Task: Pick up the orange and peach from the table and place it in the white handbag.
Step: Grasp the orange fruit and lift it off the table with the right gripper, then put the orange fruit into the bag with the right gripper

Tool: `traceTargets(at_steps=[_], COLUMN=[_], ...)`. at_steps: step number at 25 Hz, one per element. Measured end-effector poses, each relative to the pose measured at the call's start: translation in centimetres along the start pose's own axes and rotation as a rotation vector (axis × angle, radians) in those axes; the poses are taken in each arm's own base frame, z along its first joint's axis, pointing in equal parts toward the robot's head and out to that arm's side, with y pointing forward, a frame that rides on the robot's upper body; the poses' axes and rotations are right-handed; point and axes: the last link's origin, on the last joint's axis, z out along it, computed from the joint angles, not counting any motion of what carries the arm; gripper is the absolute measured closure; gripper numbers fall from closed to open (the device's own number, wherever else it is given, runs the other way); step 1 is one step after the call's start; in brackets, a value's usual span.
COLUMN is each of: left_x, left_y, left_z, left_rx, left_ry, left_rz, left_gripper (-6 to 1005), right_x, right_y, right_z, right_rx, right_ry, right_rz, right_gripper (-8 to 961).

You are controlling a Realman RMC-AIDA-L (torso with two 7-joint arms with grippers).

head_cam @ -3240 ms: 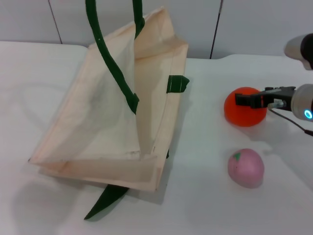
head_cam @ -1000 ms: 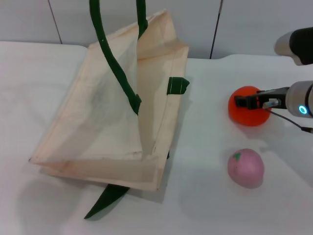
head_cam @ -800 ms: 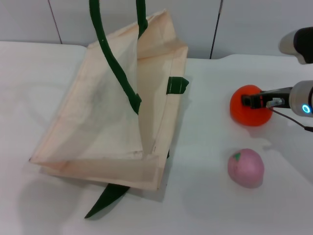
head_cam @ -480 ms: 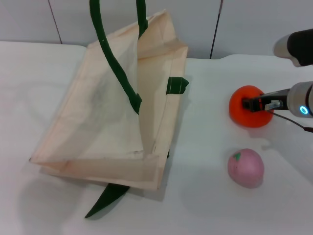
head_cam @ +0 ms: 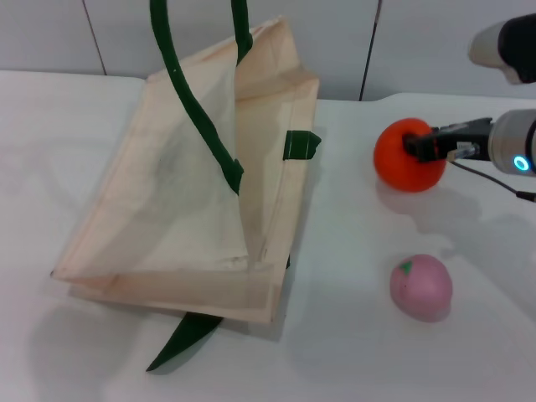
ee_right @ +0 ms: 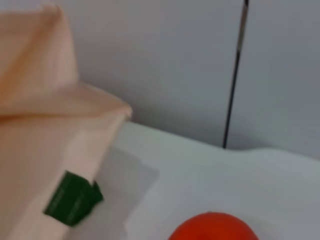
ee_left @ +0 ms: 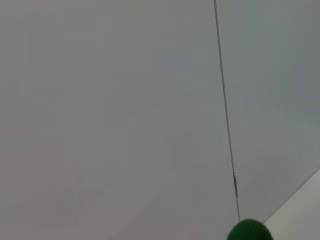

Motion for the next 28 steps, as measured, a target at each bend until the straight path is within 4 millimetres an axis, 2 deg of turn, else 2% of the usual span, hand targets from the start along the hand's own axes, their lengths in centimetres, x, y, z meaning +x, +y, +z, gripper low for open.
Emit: traceTargets(at_steps=[6,12,16,22,28], left_x=[-0.1,0.1,0.6,1.5,2.4], left_y=[0.0,0.1,0.4,0.9,1.9], left_z=[0.1,0.4,1.0,1.2,1.7], left_rx=[-0.001,-0.004,-0.004,-0.017,-0.047], left_ry=[-0.002,0.005,0.026,0.047,0.058], left_rz=[0.005,0.006,0.021,0.036,0.06], left_gripper=[877,877,877,877,877], right_x=[-1.5,-2.7,-2.9,-3.0,-3.4], right_y=[1.3,4.6,6.2,9.0,9.9], right_z=[-1.7,-2.5,-2.4,-1.2,-0.3], right_rx=[-0.034,-0.186,-0.249,-0.351,-0.392], right_ry=[-0.066,-0.13,-0.139,-0.125,-0.128], right_rz=[-0.046,-0.101,-0.136,-0.209,-0.233], right_gripper=[656,723,740,770,820])
